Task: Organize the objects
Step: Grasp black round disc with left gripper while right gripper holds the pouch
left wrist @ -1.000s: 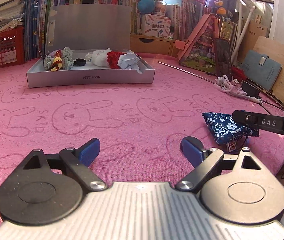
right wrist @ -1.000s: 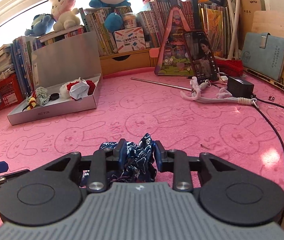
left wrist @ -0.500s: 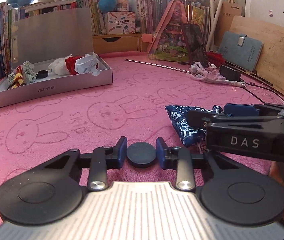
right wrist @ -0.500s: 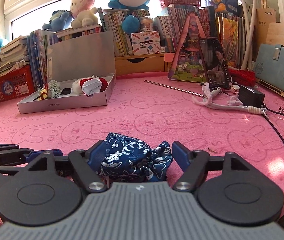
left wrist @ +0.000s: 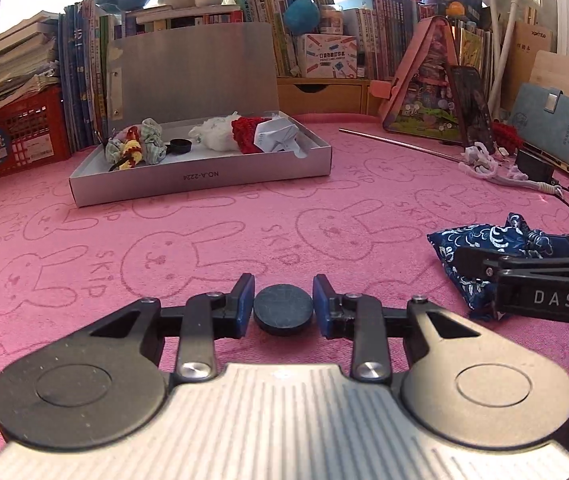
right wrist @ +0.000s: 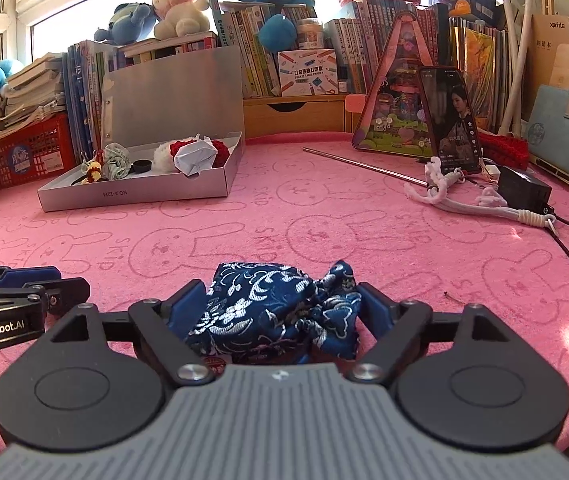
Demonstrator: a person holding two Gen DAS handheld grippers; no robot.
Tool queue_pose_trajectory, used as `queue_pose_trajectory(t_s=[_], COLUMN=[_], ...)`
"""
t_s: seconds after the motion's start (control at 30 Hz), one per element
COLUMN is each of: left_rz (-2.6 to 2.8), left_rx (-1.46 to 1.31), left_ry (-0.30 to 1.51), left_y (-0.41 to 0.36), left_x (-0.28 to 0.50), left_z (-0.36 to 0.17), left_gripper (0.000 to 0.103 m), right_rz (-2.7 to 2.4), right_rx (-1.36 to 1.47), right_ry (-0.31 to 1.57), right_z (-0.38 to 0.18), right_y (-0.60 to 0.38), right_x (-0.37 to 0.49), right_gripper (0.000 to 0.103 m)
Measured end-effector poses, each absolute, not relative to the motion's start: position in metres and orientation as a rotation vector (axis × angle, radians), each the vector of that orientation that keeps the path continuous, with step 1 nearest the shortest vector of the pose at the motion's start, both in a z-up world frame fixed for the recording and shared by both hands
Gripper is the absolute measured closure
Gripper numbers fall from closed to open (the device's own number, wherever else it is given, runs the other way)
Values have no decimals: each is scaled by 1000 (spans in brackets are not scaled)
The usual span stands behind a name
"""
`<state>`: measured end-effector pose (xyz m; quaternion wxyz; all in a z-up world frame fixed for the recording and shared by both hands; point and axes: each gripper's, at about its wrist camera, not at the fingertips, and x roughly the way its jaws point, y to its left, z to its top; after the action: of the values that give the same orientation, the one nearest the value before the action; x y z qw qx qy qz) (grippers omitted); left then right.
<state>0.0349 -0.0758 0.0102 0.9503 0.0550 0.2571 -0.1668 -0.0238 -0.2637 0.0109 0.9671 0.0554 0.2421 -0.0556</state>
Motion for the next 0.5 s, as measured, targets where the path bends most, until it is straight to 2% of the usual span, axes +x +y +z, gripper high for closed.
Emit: queue_pose_trajectory(t_s=[0.37, 0.5], left_rz=[-223, -212], left_rx=[107, 111], left_ry=[522, 524], left_y=[-52, -51], left_x=[29, 27], left_z=[9, 8], left_gripper=[66, 62], right_rz=[36, -10], right_rx=[115, 47], right_ry=[497, 477], right_z=[13, 13], right_y=[-229, -218], right_x=[-16, -16], right_gripper=[16, 14])
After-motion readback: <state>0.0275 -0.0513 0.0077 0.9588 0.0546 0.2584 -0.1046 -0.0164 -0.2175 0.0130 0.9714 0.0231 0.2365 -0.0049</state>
